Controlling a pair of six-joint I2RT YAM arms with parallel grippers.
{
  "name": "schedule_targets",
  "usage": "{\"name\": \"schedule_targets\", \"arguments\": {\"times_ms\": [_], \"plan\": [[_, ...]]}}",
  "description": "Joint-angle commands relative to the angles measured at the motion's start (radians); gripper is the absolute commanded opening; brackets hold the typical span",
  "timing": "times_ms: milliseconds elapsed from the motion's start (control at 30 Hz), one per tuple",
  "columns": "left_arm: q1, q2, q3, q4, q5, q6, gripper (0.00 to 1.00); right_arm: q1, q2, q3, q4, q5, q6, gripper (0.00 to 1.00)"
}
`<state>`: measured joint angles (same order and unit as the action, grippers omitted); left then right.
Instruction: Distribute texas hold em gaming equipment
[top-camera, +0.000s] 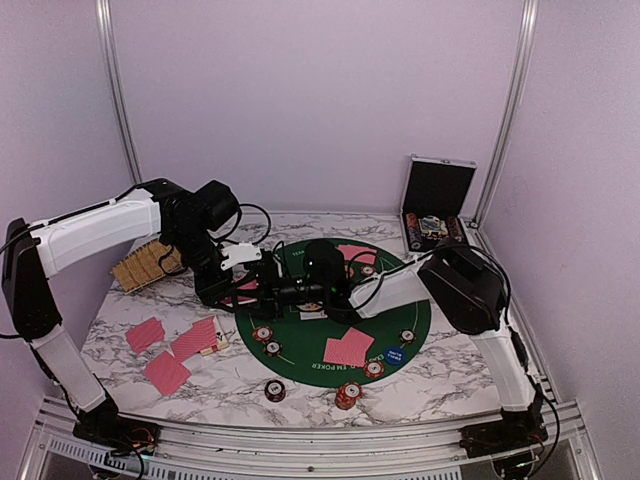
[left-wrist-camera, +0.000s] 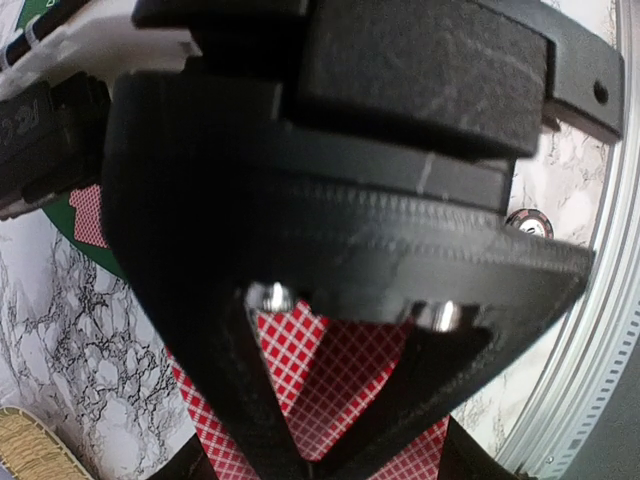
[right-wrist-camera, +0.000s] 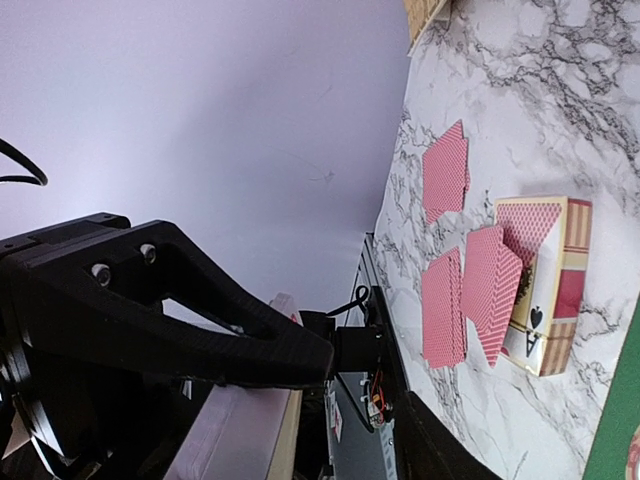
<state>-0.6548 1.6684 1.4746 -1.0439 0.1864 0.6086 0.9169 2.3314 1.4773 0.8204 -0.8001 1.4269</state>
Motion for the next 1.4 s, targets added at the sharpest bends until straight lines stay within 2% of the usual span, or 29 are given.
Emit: {"name": "schedule_targets", "arguments": {"times_ms": [0, 533, 733, 900, 1100, 1367], "plan": [[-0.003, -0.007, -0.002, -0.014, 0.025, -0.004, 0.59, 0.017, 0.033, 0.045, 0.056, -0.013, 0.044, 0.53], [-0.005, 0.003, 0.008, -0.015, 0.033, -0.011, 0.59, 0.016, 0.100, 0.091, 0.084, 0.017, 0.116, 0.51], [-0.005, -0.002, 0.010, -0.015, 0.031, -0.007, 0.59, -0.016, 0.040, -0.016, 0.018, 0.100, 0.075, 0.44], [-0.005, -0.003, 0.015, -0.015, 0.035, -0.006, 0.59, -0.043, -0.031, -0.082, -0.067, 0.165, 0.011, 0.45], [-0.006, -0.014, 0.005, -0.016, 0.036, 0.002, 0.59, -0.061, -0.065, -0.123, -0.075, 0.183, -0.007, 0.45], [-0.006, -0.023, -0.024, -0.014, 0.023, 0.012, 0.59, -0.069, -0.093, -0.135, -0.024, 0.166, -0.005, 0.33]]}}
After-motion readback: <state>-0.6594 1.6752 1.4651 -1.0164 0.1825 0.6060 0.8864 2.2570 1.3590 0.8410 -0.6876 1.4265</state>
